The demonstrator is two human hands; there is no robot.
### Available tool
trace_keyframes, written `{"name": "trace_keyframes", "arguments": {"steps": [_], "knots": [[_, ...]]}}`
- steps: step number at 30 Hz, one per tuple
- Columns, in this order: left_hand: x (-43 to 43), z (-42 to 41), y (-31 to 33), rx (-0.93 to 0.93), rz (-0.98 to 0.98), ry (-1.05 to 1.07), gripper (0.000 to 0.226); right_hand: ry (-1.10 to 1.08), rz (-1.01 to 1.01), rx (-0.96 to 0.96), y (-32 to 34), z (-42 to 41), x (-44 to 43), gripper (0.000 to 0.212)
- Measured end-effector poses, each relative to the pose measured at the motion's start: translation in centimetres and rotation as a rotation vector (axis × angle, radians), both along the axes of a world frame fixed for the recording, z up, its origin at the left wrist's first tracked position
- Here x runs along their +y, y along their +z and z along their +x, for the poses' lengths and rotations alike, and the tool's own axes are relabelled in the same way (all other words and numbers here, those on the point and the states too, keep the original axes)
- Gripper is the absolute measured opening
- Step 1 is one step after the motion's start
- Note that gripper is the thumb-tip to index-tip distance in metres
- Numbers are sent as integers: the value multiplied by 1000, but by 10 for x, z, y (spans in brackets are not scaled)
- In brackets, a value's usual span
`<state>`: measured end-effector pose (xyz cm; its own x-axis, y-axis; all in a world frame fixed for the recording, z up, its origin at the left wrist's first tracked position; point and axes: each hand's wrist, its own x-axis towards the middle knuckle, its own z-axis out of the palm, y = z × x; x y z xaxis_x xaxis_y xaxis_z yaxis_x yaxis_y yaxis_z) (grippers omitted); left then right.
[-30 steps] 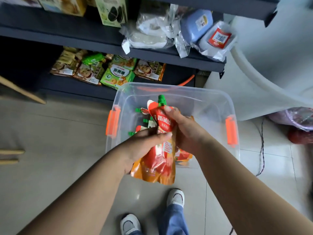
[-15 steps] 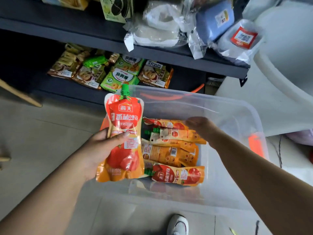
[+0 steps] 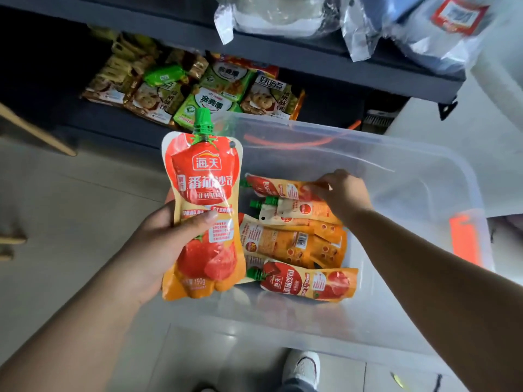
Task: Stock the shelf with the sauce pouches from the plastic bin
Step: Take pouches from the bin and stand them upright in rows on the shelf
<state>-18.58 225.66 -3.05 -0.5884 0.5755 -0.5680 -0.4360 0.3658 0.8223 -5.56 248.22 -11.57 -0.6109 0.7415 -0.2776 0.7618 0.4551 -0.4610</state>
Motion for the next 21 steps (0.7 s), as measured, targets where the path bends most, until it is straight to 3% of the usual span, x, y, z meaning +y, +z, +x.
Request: {"name": "trace_keyframes", "arguments": {"steps": [2, 6, 7, 9, 12, 14, 15, 17, 21], "knots": [[1, 3, -1, 16, -8, 26, 34, -50, 5, 65, 15, 4, 2, 32], [0, 7, 0, 15, -20, 122, 27, -386, -313, 269, 31, 31, -2, 13], [-1, 7, -1, 5, -34, 133, 26, -489, -379, 278, 31, 41, -4, 20], [-3, 10, -1, -23, -57, 123, 26, -647, -538, 190, 25, 63, -9, 31], [-5, 11, 1, -52, -72, 100, 29, -680, -847, -50, 10, 90, -25, 21], [-5, 11, 1, -56, -73, 81, 28, -674, -1031, -72, 1, 94, -32, 18], [-5, 10, 0, -58, -73, 76, 28, -682, -1093, -57, -1, 90, -34, 28], [-4, 8, -1, -61, -74, 86, 18, -670, -1130, -90, -7, 75, -34, 44], [-4, 5, 0, -82, -67, 81, 14, -512, -912, -300, -15, 44, -36, 57]]}}
